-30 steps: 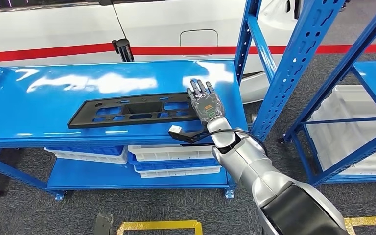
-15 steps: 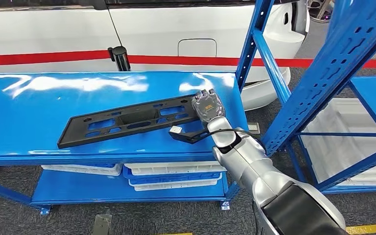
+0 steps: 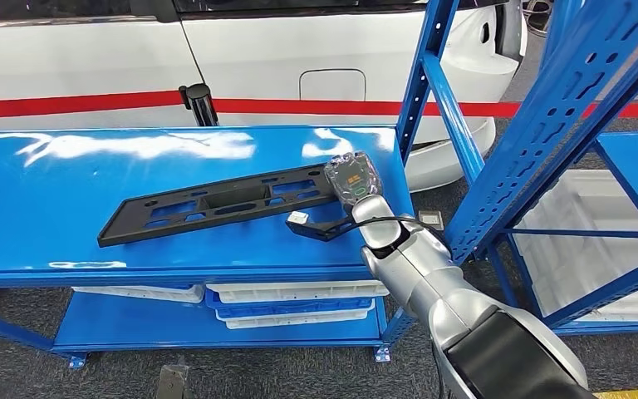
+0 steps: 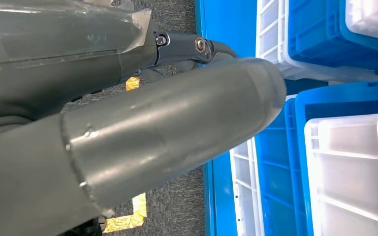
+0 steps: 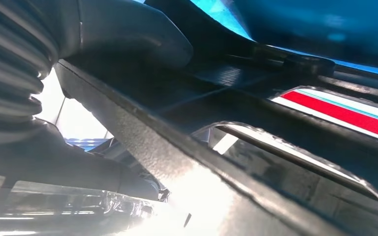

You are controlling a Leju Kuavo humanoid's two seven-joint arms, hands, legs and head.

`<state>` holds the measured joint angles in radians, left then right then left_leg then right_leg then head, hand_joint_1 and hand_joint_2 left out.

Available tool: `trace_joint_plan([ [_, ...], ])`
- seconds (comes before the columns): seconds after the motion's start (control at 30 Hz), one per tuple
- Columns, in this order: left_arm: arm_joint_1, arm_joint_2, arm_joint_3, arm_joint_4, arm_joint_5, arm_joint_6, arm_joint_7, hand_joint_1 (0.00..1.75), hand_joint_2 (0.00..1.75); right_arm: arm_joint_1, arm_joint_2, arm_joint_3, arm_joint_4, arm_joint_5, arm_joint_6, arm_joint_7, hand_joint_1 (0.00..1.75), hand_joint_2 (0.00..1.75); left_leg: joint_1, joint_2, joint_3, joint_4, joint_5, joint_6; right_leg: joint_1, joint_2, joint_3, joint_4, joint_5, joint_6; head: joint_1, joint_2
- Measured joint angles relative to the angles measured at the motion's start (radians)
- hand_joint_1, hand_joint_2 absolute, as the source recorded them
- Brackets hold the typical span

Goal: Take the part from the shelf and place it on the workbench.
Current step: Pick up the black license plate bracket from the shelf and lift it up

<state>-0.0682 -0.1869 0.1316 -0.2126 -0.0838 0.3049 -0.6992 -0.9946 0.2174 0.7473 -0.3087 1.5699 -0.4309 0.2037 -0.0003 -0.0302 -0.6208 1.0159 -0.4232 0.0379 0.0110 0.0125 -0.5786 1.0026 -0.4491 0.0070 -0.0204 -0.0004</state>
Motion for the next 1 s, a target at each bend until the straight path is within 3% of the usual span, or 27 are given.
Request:
trace_joint_plan([
  [0.13, 0.004, 0.0, 0.0, -0.008, 0.0, 0.011, 0.0, 0.0, 0.0, -0.003, 0.0, -0.002, -0.005, -0.009, -0.033, -0.031, 1.69, 1.75, 0.0, 0.0, 0.0, -0.002, 0.0, -0.003, 0.0, 0.0, 0.0, 0.0, -0.001, -0.001, 0.0, 0.0],
  [0.6, 0.021, -0.001, 0.001, -0.019, 0.018, 0.019, 0.0, 0.0, 0.0, -0.051, -0.02, -0.074, -0.091, -0.08, -0.15, -0.148, 1.72, 1.75, -0.002, 0.003, -0.001, -0.002, 0.0, -0.004, -0.002, 0.002, -0.002, 0.0, -0.001, -0.002, 0.0, 0.0],
  [0.77, 0.022, -0.001, 0.001, -0.019, 0.022, 0.022, 0.0, 0.0, 0.0, -0.064, -0.053, -0.121, -0.206, -0.146, -0.157, -0.249, 1.68, 1.75, -0.002, 0.003, -0.001, -0.002, 0.0, -0.003, -0.002, 0.002, -0.002, 0.0, -0.001, -0.002, 0.0, 0.0],
  [1.0, 0.034, -0.001, 0.003, -0.019, 0.023, 0.03, 0.0, 0.0, 0.0, -0.071, -0.118, -0.187, -0.398, -0.189, -0.135, -0.277, 1.68, 1.75, -0.004, 0.003, -0.002, -0.002, 0.0, -0.003, -0.003, 0.002, -0.003, 0.0, -0.001, -0.001, 0.0, 0.0],
])
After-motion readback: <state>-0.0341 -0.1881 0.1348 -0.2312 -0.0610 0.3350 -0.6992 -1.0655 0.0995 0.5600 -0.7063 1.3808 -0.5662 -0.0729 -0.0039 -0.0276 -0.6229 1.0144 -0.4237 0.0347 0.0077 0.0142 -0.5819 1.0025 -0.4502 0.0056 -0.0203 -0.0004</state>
